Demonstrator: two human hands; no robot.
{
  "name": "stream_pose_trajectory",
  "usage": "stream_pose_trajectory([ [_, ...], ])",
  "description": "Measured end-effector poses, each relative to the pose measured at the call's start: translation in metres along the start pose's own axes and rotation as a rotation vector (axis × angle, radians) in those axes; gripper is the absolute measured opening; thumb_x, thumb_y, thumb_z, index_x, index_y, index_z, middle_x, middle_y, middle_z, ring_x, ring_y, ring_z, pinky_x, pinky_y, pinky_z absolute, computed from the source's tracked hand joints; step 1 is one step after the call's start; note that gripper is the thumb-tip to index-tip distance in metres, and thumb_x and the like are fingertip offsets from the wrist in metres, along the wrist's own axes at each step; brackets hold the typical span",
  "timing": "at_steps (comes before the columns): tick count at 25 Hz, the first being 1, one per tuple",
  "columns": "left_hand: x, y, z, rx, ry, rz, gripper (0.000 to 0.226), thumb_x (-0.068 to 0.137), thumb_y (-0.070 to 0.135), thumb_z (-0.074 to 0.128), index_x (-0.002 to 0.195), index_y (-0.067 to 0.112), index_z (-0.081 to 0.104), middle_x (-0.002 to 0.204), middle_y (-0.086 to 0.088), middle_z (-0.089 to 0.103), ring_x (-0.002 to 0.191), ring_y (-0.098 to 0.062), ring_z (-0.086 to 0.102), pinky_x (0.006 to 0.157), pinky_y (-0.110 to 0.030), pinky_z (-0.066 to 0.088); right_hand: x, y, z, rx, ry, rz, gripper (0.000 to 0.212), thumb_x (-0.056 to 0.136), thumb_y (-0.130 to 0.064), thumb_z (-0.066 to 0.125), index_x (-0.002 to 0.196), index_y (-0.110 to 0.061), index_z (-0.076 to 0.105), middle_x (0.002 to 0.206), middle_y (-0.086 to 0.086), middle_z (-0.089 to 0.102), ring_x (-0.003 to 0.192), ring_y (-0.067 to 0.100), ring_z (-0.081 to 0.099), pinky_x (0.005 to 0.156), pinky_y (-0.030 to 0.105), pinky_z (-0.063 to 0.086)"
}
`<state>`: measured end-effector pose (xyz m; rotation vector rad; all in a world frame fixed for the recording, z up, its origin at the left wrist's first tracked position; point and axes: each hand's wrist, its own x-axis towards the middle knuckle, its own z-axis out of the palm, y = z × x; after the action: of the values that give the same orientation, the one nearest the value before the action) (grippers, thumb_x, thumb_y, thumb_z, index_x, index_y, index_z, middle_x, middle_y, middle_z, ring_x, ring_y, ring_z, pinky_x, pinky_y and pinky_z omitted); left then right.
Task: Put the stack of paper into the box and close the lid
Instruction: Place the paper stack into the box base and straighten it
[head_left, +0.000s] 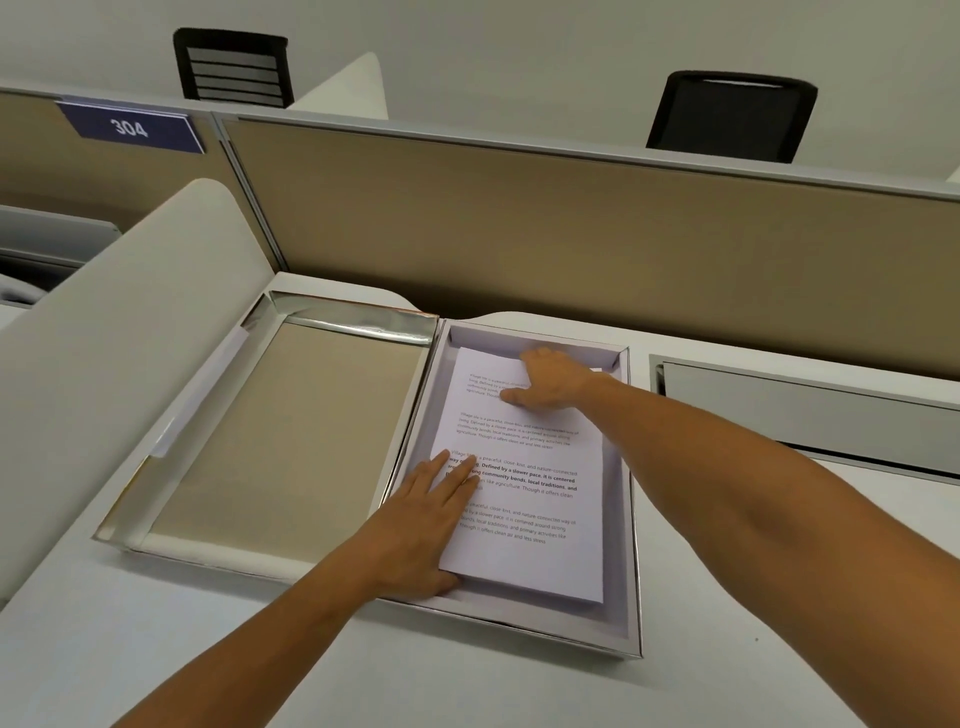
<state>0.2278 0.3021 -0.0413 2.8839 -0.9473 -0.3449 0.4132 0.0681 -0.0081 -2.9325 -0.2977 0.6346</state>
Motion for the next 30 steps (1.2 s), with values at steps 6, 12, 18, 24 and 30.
stream_pose_trajectory([
  [6, 0.002, 0.0, 0.0, -0.001, -0.023, -0.016, 0.114, 0.072, 0.068, 0.056, 0.153, 0.019, -0.006, 0.163, 0.001, -0.014, 0.149, -0.024, -0.015, 0.12, -0.041, -0.005, 0.007, 0.001, 0.003, 0.013, -0.005, -0.014, 0.093, 0.083, -0.069, 0.054, 0.151, -0.01, 0.031, 0.152, 0.011, 0.039, 0.138, 0.031, 0.04, 0.112, 0.046, 0.038],
  [12, 0.003, 0.001, -0.001, -0.011, -0.04, -0.023, 0.114, 0.071, 0.068, 0.06, 0.153, 0.018, -0.002, 0.164, 0.001, -0.009, 0.15, -0.025, -0.009, 0.123, -0.044, 0.004, 0.011, 0.001, 0.01, 0.01, 0.036, 0.005, 0.093, 0.081, -0.07, 0.056, 0.15, -0.012, 0.034, 0.15, 0.008, 0.041, 0.137, 0.03, 0.04, 0.109, 0.047, 0.04],
  [18, 0.0, 0.002, -0.004, 0.0, -0.067, -0.003, 0.119, 0.069, 0.086, 0.043, 0.152, 0.022, -0.014, 0.162, 0.002, -0.022, 0.147, -0.024, -0.023, 0.122, -0.047, -0.005, -0.003, 0.006, -0.001, 0.055, 0.019, -0.035, 0.089, 0.087, -0.064, 0.055, 0.155, -0.015, 0.026, 0.159, 0.01, 0.032, 0.144, 0.032, 0.033, 0.116, 0.048, 0.032],
  [24, 0.016, 0.004, -0.035, -0.603, 0.113, -0.25, 0.106, 0.074, 0.087, 0.031, 0.153, 0.028, -0.008, 0.163, 0.009, -0.013, 0.148, -0.01, -0.008, 0.116, -0.038, 0.006, -0.064, 0.002, 0.009, 0.609, 0.477, 0.14, 0.06, 0.096, -0.032, 0.059, 0.148, -0.012, 0.037, 0.152, 0.011, 0.041, 0.139, 0.03, 0.041, 0.11, 0.043, 0.039],
  [30, 0.044, 0.023, -0.053, -1.014, 0.218, -0.587, 0.082, 0.086, 0.072, 0.034, 0.149, 0.018, 0.028, 0.156, -0.004, 0.034, 0.129, -0.017, 0.045, 0.097, -0.03, 0.034, -0.138, -0.015, 0.047, 1.138, 0.425, 0.417, 0.051, 0.094, -0.021, 0.059, 0.14, -0.01, 0.04, 0.138, 0.01, 0.057, 0.112, 0.024, 0.06, 0.096, 0.04, 0.053],
])
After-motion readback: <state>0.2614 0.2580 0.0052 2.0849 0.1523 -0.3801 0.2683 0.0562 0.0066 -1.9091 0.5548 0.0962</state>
